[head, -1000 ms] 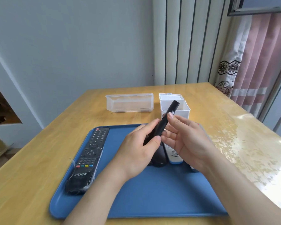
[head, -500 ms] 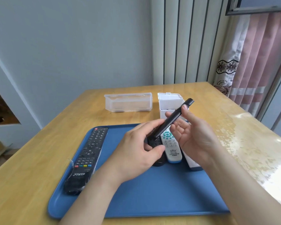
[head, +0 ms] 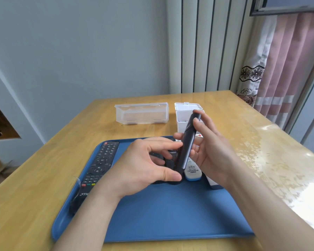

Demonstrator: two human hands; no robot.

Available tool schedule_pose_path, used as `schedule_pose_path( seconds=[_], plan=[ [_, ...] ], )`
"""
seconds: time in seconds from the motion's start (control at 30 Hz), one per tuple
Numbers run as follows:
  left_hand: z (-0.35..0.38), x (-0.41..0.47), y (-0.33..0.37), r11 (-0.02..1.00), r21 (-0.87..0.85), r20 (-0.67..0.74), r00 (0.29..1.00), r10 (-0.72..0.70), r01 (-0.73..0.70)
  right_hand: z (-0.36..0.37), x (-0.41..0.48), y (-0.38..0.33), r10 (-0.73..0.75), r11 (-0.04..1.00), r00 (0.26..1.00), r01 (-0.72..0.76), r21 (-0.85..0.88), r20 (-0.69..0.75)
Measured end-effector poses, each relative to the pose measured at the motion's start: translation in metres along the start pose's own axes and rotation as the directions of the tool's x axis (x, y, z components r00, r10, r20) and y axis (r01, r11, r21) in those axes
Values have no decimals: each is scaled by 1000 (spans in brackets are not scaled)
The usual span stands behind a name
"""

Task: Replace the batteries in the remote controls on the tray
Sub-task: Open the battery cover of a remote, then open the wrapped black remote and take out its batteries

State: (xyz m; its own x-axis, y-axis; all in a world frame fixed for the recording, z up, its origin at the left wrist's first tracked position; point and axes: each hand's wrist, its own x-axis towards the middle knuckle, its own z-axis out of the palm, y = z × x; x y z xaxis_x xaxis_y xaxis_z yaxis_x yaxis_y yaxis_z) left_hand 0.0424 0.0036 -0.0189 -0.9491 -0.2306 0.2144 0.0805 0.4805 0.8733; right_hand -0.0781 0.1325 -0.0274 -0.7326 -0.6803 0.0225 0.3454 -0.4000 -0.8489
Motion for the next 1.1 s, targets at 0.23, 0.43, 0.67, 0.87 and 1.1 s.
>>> schedule_pose_path(
  seconds=[0.23,0.43,0.67,0.87,1.1],
  plan=[
    [-3,0,2,997,76,-10,1000,10,-9,3,-1,1,-1,1000,999,2,-23,47],
    [-6,-1,-1,993,-117,128,992,-18,33,14,-5,-2,-207,952,975,180,-247,-86],
    [-4,6,-7,979,193,-439,898,27,64,29,-12,16,-208,812,976,207,-547,60],
    [-28,3,-19,817,439,-510,853,-116,374,16,-7,31,-209,50,938,291,-955,275],
    [-15,9,-42,665,624,-377,904,-204,410,20,-11,49,39,-339,939,333,-880,341]
  ],
)
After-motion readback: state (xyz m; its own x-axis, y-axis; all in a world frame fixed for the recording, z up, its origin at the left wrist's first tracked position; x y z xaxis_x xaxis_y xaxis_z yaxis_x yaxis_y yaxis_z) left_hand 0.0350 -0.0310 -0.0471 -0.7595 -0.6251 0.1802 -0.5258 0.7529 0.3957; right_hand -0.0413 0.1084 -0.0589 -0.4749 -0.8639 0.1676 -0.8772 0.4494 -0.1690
